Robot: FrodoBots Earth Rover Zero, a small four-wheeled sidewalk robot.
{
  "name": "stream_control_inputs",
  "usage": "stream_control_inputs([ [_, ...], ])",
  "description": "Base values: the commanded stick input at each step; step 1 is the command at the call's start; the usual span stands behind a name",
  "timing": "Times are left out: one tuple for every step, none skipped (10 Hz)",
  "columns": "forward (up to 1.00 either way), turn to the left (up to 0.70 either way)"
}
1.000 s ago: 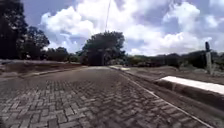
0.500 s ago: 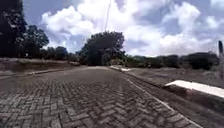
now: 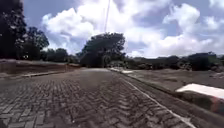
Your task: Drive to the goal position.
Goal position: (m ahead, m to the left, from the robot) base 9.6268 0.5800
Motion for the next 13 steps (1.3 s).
stream_control_inputs([
  [1.0, 0.0],
  [1.0, 0.0],
  [1.0, 0.0],
  [1.0, 0.0],
  [1.0, 0.0],
  [1.0, 0.0],
  [1.0, 0.0],
  [1.0, 0.0],
  [1.0, 0.0],
  [1.0, 0.0],
  [1.0, 0.04],
  [1.0, 0.2],
  [1.0, 0.0],
])
